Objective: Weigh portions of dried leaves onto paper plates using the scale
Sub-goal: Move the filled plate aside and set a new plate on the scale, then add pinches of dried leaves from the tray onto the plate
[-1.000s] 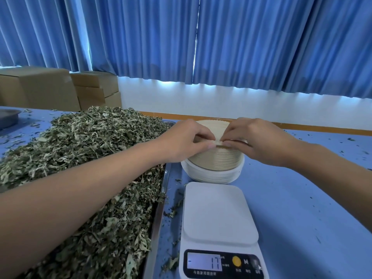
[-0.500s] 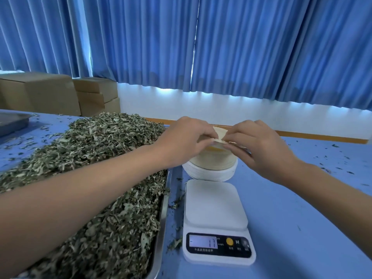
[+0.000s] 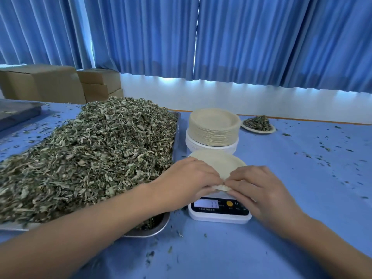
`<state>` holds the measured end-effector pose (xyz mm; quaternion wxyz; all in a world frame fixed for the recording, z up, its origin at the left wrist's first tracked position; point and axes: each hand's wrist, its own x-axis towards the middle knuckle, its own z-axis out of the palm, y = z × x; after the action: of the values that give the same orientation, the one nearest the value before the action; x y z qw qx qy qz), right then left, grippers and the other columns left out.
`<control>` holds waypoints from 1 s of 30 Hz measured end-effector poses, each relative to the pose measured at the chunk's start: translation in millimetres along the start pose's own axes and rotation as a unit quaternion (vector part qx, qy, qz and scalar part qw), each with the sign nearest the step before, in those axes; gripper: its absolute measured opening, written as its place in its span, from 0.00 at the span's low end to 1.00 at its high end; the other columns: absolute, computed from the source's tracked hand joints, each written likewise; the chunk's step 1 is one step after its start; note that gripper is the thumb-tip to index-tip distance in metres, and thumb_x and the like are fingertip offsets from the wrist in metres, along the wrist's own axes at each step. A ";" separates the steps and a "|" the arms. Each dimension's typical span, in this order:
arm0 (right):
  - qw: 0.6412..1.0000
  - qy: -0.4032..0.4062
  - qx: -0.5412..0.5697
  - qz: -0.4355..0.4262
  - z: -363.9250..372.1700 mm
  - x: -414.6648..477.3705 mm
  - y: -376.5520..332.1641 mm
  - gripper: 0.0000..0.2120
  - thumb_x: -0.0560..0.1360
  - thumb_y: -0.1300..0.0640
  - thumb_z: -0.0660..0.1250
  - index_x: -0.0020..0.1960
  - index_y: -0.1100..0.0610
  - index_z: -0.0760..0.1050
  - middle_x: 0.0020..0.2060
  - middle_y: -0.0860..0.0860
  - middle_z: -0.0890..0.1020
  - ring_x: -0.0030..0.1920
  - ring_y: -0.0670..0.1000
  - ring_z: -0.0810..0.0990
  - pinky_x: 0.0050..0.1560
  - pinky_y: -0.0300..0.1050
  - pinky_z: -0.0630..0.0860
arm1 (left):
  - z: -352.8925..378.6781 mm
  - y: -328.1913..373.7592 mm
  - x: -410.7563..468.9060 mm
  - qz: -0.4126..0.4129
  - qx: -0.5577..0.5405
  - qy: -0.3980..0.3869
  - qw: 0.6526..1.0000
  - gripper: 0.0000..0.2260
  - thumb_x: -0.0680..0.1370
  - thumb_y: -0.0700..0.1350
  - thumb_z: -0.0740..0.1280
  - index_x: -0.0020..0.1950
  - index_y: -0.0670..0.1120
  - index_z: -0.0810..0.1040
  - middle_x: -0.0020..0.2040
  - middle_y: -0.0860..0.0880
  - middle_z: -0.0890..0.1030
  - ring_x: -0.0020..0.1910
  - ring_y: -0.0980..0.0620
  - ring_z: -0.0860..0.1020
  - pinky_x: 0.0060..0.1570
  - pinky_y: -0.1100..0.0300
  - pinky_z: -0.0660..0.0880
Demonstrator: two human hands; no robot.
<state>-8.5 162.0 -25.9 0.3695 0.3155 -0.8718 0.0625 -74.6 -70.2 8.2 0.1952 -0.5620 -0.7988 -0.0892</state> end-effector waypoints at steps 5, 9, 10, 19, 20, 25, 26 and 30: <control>0.995 -0.010 0.047 0.093 -1.4 -1.1 5.9 0.14 0.82 0.46 0.62 0.56 0.50 0.84 0.56 0.42 0.81 0.58 0.45 0.78 0.58 0.40 0.68 | -6.6 -16.6 -0.8 -0.106 -0.150 -0.064 0.981 0.25 0.75 0.68 0.63 0.64 0.54 0.79 0.60 0.57 0.81 0.60 0.59 0.76 0.61 0.56 0.73; 0.928 0.074 0.119 0.345 -10.2 0.2 15.3 0.10 0.81 0.50 0.63 0.45 0.48 0.81 0.44 0.40 0.83 0.46 0.41 0.80 0.45 0.36 0.73 | -25.8 -43.9 -7.2 -0.228 -0.125 -0.014 0.965 0.22 0.79 0.66 0.55 0.60 0.56 0.80 0.55 0.62 0.81 0.54 0.59 0.78 0.58 0.53 0.76; 0.898 0.073 0.140 0.412 -12.1 -1.3 20.7 0.09 0.79 0.53 0.65 0.41 0.48 0.79 0.39 0.42 0.83 0.39 0.42 0.81 0.40 0.39 0.74 | -28.7 -52.2 -10.3 -0.265 -0.093 -0.032 0.959 0.18 0.80 0.62 0.56 0.60 0.57 0.80 0.55 0.60 0.81 0.54 0.57 0.79 0.57 0.51 0.77; 0.688 -0.242 0.412 0.546 -30.9 -15.1 27.4 0.13 0.77 0.53 0.72 0.38 0.60 0.81 0.30 0.58 0.78 0.21 0.49 0.67 0.21 0.37 0.60 | -16.5 -51.1 -19.5 -0.369 0.084 -0.263 0.888 0.07 0.78 0.41 0.54 0.49 0.50 0.70 0.55 0.47 0.79 0.54 0.42 0.78 0.52 0.48 0.71; 0.688 -0.250 0.419 0.537 -30.9 -13.6 25.1 0.13 0.76 0.52 0.73 0.37 0.59 0.80 0.29 0.57 0.77 0.21 0.48 0.67 0.21 0.37 0.60 | -16.1 -50.1 -19.6 -0.367 0.093 -0.256 0.890 0.07 0.78 0.41 0.54 0.50 0.49 0.71 0.54 0.47 0.79 0.53 0.42 0.78 0.51 0.48 0.71; 0.700 -0.257 0.418 0.518 -30.8 -8.3 16.1 0.15 0.73 0.49 0.77 0.32 0.55 0.78 0.29 0.57 0.77 0.22 0.49 0.66 0.22 0.38 0.60 | -15.8 -48.3 -24.7 -0.358 0.119 -0.228 0.898 0.11 0.79 0.40 0.57 0.57 0.48 0.74 0.53 0.46 0.80 0.53 0.42 0.79 0.52 0.46 0.77; 0.701 -0.256 0.418 0.518 -31.2 -8.2 15.5 0.15 0.73 0.49 0.77 0.33 0.55 0.78 0.29 0.57 0.77 0.22 0.49 0.66 0.22 0.39 0.60 | -15.6 -48.2 -24.6 -0.357 0.122 -0.225 0.898 0.11 0.79 0.40 0.58 0.58 0.48 0.74 0.53 0.46 0.80 0.53 0.42 0.79 0.52 0.47 0.77; 0.704 -0.255 0.412 0.520 -30.9 -8.5 14.0 0.15 0.73 0.49 0.77 0.33 0.55 0.78 0.29 0.57 0.77 0.21 0.49 0.66 0.23 0.39 0.59 | -15.4 -48.8 -24.1 -0.355 0.131 -0.226 0.897 0.11 0.78 0.39 0.60 0.59 0.47 0.75 0.54 0.45 0.80 0.54 0.42 0.79 0.51 0.48 0.77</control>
<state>6.4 187.9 -7.7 -0.1249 -0.0628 -0.8462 0.5142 -109.8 -113.8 15.9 0.0367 -0.2149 -0.9725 0.0824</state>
